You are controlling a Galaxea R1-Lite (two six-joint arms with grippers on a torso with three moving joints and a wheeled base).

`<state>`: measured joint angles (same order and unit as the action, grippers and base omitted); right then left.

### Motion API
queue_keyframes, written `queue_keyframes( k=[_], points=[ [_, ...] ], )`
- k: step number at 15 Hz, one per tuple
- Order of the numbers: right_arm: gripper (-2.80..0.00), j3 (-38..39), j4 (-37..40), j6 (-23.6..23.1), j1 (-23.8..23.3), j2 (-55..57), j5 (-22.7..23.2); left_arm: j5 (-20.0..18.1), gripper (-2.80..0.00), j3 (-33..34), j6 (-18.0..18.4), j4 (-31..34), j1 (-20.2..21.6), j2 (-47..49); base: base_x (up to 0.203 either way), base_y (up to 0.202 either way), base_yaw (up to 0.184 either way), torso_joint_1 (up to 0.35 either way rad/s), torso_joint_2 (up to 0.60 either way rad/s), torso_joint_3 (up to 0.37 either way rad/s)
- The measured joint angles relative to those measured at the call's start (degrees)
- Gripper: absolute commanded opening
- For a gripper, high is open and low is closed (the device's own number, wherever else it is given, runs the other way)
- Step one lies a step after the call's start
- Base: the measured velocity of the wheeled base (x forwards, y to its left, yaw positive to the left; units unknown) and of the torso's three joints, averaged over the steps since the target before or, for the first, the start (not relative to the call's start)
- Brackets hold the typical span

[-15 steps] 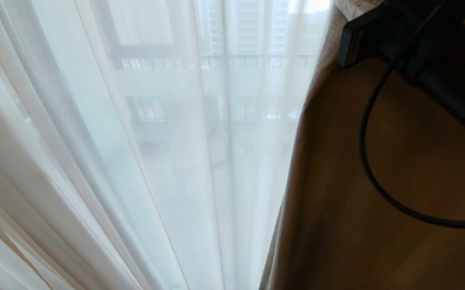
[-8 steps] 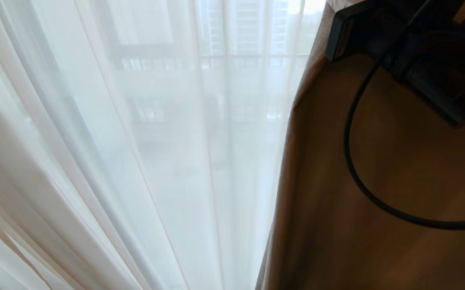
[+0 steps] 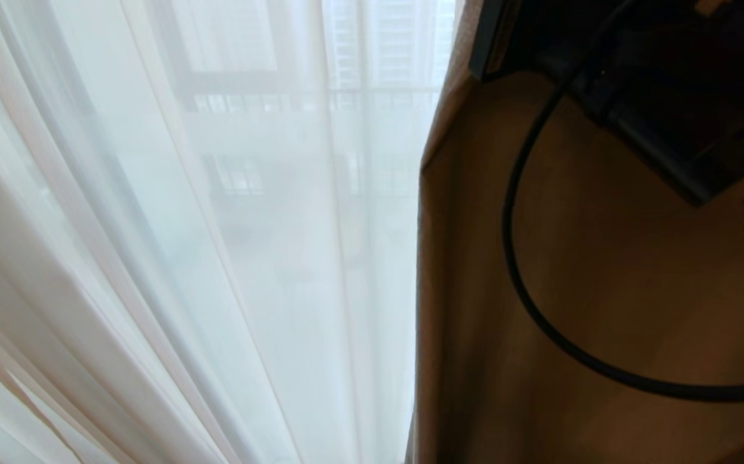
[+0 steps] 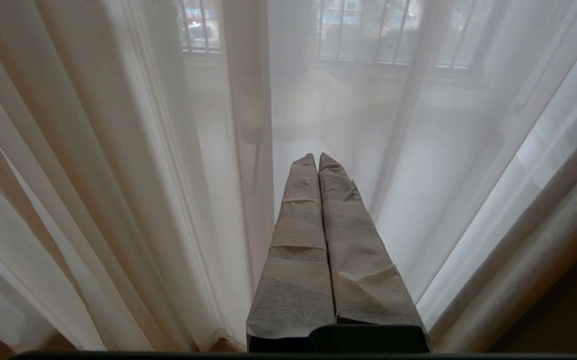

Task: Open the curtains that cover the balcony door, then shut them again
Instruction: Close the outer curtains on both sides

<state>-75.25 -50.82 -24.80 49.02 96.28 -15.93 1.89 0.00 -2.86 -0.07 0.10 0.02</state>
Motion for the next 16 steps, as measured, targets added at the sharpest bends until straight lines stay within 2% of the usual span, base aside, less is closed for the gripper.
queue_keyframes(
  k=[7,16],
  points=[
    [-2.8,-3.14,-0.99,0.0,5.43,4.45,-0.05,0.01,-2.8,0.0,0.0,0.0,0.0,0.0,0.0,0.0,0.0,0.0,0.0,0.0],
    [-2.8,-3.57,-1.49,-0.01,7.53,6.98,-0.1,0.04,-2.8,0.0,0.0,0.0,0.0,0.0,0.0,0.0,0.0,0.0,0.0,0.0]
  ],
)
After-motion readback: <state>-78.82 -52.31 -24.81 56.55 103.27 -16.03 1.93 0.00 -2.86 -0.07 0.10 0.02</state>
